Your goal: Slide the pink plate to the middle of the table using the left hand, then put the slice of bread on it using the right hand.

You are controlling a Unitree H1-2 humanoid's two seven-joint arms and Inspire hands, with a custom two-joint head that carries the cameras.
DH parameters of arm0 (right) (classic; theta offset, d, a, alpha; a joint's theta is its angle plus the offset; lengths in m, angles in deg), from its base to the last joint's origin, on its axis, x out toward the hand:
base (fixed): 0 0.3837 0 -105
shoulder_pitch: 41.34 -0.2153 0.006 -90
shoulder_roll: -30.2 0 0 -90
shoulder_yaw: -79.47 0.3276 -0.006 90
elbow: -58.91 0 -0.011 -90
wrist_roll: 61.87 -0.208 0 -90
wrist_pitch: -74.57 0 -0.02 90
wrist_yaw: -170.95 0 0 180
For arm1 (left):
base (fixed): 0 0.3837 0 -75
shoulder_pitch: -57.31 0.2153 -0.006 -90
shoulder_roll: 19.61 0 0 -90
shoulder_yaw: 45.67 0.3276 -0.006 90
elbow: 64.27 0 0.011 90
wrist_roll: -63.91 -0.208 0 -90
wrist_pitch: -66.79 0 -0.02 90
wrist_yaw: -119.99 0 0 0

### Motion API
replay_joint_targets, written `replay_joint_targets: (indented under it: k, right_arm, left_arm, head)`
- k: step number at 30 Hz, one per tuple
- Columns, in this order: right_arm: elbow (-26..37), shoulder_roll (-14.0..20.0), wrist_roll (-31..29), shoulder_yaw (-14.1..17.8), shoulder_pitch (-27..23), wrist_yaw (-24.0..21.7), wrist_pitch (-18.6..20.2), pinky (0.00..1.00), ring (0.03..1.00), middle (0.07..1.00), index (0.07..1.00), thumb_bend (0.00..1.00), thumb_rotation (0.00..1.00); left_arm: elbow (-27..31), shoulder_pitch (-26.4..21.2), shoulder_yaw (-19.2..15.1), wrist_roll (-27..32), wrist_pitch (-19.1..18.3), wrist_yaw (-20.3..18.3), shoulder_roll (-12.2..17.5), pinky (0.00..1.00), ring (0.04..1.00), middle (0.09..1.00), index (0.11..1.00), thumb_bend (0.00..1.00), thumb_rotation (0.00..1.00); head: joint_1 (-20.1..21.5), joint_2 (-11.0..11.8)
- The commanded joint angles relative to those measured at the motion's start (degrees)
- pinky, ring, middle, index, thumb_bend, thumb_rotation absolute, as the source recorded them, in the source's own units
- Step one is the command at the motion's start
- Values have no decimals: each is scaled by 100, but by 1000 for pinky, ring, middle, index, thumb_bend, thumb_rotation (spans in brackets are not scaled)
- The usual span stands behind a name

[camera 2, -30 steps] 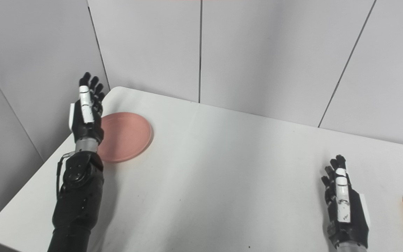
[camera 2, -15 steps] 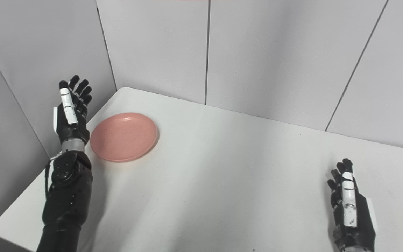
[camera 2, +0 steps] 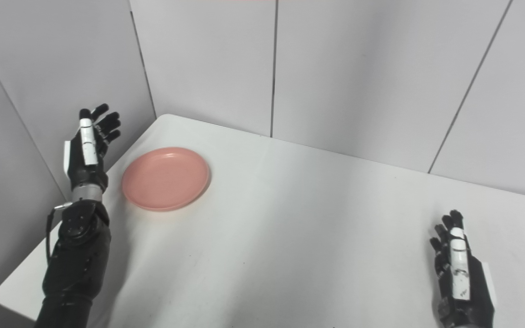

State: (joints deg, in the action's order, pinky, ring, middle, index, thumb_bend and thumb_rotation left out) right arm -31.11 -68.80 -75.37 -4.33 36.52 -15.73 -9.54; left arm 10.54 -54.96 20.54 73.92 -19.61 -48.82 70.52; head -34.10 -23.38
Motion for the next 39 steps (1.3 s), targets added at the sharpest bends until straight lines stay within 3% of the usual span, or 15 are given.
replay_joint_targets:
  k: [1,13,32,39]
  right_arm:
    - [65,58,-27,35,-196,-65,-338,1000,1000,1000,1000,633,945]
    - [-29,82,-18,69,-226,-132,-461,1000,1000,1000,1000,587,979]
    - [25,128,-34,129,-214,-163,-457,1000,997,1000,1000,558,1000]
    - [-7,135,-34,147,-229,-154,-452,1000,997,1000,1000,561,999]
  left_arm:
    - [77,-125,18,3,-11,-73,222,743,760,727,728,759,1000]
    - [-367,-152,209,-37,-94,-229,332,781,769,741,735,762,1000]
    - [-948,-222,374,-158,-33,-75,409,967,864,807,779,739,1000]
    - [-1152,-274,398,-232,-29,-63,425,987,883,827,792,717,1000]
  head:
    - [-50,18]
    - [-256,130]
    - [-377,126]
    - [-393,123]
